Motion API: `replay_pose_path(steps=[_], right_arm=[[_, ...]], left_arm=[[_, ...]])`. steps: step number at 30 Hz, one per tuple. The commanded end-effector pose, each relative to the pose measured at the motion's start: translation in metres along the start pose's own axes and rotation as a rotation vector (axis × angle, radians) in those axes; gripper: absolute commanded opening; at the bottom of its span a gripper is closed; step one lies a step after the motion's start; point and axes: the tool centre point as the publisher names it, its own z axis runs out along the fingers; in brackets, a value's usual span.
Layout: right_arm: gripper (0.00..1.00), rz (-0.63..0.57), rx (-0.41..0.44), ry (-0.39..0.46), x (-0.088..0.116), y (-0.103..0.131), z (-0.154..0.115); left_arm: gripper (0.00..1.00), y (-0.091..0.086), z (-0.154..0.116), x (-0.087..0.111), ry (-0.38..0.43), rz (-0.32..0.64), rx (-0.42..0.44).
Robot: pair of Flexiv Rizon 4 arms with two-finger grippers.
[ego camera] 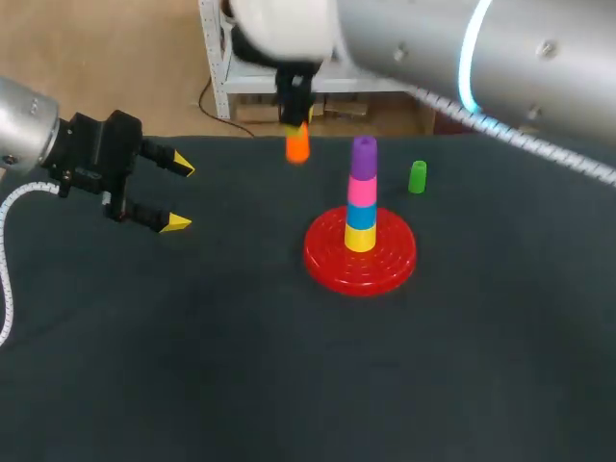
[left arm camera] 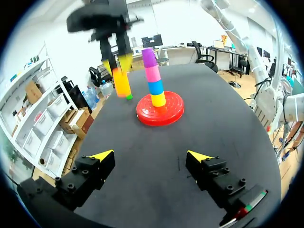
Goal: Pick up and stack the cylinders on the red base in this order: pink,purple,orange,green
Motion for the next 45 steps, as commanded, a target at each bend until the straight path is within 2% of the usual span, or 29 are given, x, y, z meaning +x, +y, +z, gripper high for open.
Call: replay_pose_path(steps=[1,3,6,12,18,23,33,45], right_arm=[[0.0,0.039,0.037,-0.112,0.049,0.013,-0.05],[0.0,0.063,0.058,-0.121,0.06,0.015,-0.06],[0.0,0.099,0.046,-0.127,0.074,0.019,-0.069],[0.0,0.166,-0.003,-0.132,0.099,0.02,-0.067],[0.0,0.192,-0.018,-0.137,0.11,0.018,-0.073],[0.0,0.194,-0.039,-0.129,0.112,0.019,-0.072],[0.0,0.163,-0.061,-0.106,0.104,0.02,-0.06],[0.0,0.108,-0.092,-0.033,0.096,0.026,-0.043]], left_arm=[[1.0,-0.001,0.0,0.001,-0.002,0.002,-0.005],[1.0,-0.001,0.0,0.001,-0.002,0.002,-0.005],[1.0,-0.001,0.0,0.001,-0.002,0.002,-0.005],[1.0,-0.001,0.0,0.001,-0.002,0.002,-0.005],[1.0,-0.001,0.0,0.001,-0.002,0.002,-0.005],[1.0,-0.001,0.0,0.001,-0.002,0.002,-0.005],[1.0,-0.001,0.0,0.001,-0.002,0.002,-0.005],[1.0,-0.001,0.0,0.001,-0.002,0.002,-0.005]])
